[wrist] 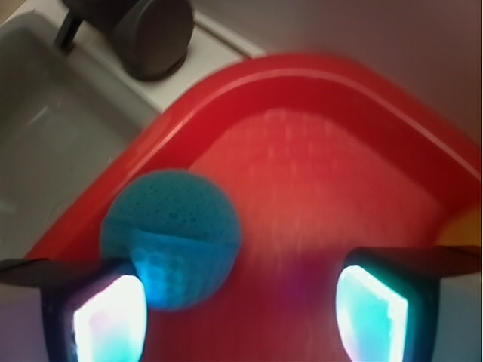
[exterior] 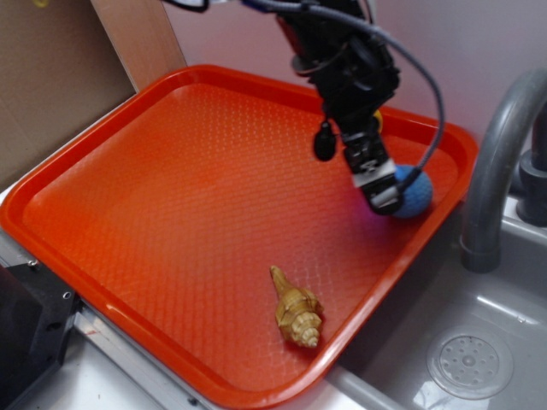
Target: Grab the blue ball.
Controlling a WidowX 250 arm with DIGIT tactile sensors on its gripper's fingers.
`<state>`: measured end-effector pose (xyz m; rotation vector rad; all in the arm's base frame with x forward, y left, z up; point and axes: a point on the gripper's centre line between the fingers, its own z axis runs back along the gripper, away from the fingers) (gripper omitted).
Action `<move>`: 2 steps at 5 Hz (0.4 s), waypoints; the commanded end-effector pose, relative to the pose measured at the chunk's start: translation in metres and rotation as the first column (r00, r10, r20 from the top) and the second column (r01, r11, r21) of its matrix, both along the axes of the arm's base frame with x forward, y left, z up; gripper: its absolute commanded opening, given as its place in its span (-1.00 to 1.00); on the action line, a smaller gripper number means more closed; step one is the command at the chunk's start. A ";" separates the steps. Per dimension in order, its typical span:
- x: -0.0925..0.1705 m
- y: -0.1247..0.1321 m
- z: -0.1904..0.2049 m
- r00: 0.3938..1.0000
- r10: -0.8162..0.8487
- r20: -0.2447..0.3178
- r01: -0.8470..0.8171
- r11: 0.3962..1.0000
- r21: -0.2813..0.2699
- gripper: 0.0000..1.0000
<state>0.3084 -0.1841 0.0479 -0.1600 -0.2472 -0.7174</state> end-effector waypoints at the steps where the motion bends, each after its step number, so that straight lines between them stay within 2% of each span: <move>1: 0.011 -0.042 -0.008 0.996 -0.062 -0.066 0.058 0.997 -0.049 -1.00; 2: 0.001 -0.041 0.004 0.996 -0.072 -0.043 0.070 0.997 -0.036 -1.00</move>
